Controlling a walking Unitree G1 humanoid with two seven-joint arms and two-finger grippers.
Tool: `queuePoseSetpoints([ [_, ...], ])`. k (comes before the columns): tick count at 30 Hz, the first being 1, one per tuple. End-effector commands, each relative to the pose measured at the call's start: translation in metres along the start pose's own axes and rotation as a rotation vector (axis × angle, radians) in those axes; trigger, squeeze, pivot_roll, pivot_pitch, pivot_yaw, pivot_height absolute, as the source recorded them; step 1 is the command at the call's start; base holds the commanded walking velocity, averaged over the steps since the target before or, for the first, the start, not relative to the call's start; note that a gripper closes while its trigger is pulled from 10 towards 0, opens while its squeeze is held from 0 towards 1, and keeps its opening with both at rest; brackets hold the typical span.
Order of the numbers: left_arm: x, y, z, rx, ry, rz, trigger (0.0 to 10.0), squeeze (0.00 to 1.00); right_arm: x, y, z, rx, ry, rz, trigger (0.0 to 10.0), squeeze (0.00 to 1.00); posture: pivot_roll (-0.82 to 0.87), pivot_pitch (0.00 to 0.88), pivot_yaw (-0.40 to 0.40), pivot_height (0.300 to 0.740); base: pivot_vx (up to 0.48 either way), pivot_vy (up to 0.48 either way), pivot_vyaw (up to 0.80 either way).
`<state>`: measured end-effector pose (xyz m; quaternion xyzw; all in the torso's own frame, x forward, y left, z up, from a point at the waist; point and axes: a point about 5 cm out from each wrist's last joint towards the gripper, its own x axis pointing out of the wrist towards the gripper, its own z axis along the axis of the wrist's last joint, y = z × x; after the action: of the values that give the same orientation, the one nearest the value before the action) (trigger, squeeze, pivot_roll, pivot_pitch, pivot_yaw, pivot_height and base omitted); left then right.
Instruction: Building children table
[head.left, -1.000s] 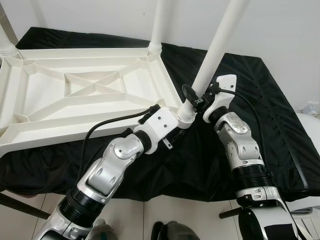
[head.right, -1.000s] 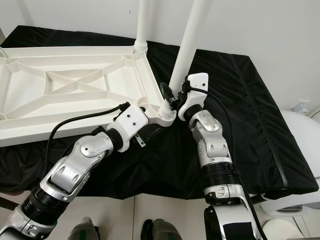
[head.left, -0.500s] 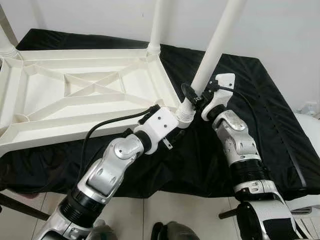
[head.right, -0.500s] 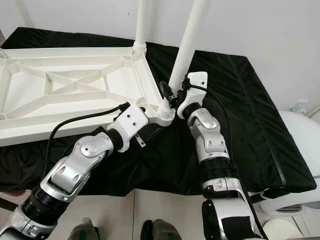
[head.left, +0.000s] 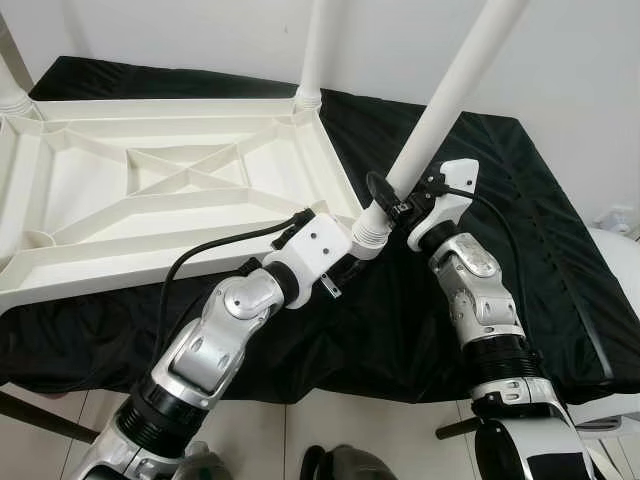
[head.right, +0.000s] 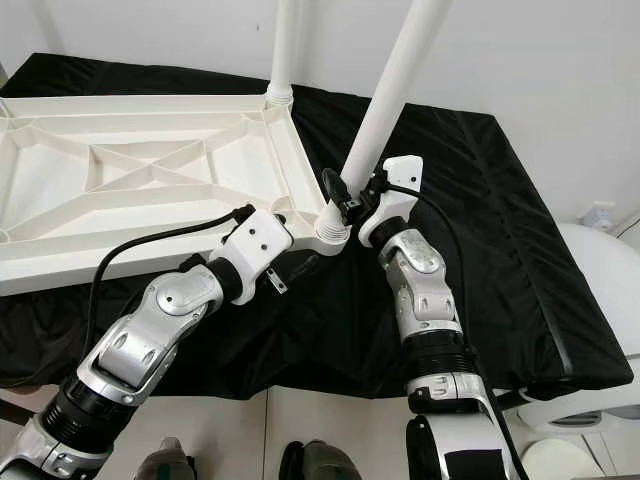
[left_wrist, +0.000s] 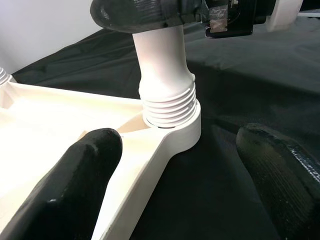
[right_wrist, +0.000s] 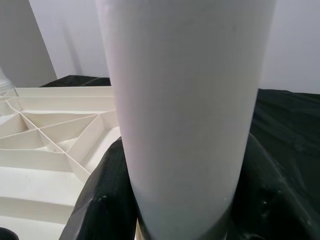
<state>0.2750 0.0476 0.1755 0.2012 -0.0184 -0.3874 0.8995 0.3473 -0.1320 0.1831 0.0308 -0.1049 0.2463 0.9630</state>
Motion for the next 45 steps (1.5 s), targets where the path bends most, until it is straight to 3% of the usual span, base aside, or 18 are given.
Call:
queuePoseSetpoints([
  [1,0.000,-0.003,0.004,0.003,-0.010,-0.003,10.0,0.00,0.001,0.006,-0.016,0.025,0.079,0.031,10.0,0.00,0.11,0.087,-0.134,0.740,0.000,0.000,0.00],
  [6,0.000,-0.003,0.005,0.004,-0.014,0.000,10.0,0.00,0.013,0.004,-0.019,0.036,0.142,0.007,10.0,0.00,0.11,0.085,-0.138,0.740,0.000,0.000,0.00],
  [14,0.000,-0.001,0.006,0.004,-0.018,0.008,10.0,0.00,0.018,0.004,-0.022,0.040,0.196,0.020,10.0,0.00,0.11,0.084,-0.143,0.740,0.000,0.000,0.00],
  [23,0.000,-0.001,0.007,0.001,-0.022,0.012,10.0,0.00,0.008,-0.003,-0.031,0.110,0.185,-0.026,10.0,0.00,0.11,0.084,-0.145,0.740,0.000,0.000,0.00],
  [26,0.000,-0.001,0.008,0.002,-0.023,0.013,10.0,0.00,0.000,-0.008,-0.026,0.093,0.109,-0.050,10.0,0.00,0.11,0.084,-0.142,0.740,0.000,0.000,0.00],
  [32,0.000,-0.001,0.007,0.002,-0.023,0.012,10.0,0.00,-0.002,-0.008,-0.024,0.086,0.091,-0.051,10.0,0.00,0.11,0.083,-0.142,0.740,0.000,0.000,0.00],
  [35,0.000,-0.002,0.008,0.002,-0.026,0.008,10.0,0.00,0.001,0.002,-0.011,0.026,0.031,0.026,10.0,0.00,0.11,0.080,-0.139,0.740,0.000,0.000,0.00],
  [40,0.001,-0.002,0.009,0.002,-0.029,0.008,10.0,0.00,0.005,0.013,-0.007,-0.038,0.021,0.097,10.0,0.00,0.11,0.074,-0.142,0.740,0.000,0.000,0.00],
  [45,0.001,-0.002,0.009,0.002,-0.031,0.010,10.0,0.00,0.008,0.019,-0.007,-0.039,0.031,0.126,10.0,0.00,0.11,0.072,-0.146,0.740,0.000,0.000,0.00],
])
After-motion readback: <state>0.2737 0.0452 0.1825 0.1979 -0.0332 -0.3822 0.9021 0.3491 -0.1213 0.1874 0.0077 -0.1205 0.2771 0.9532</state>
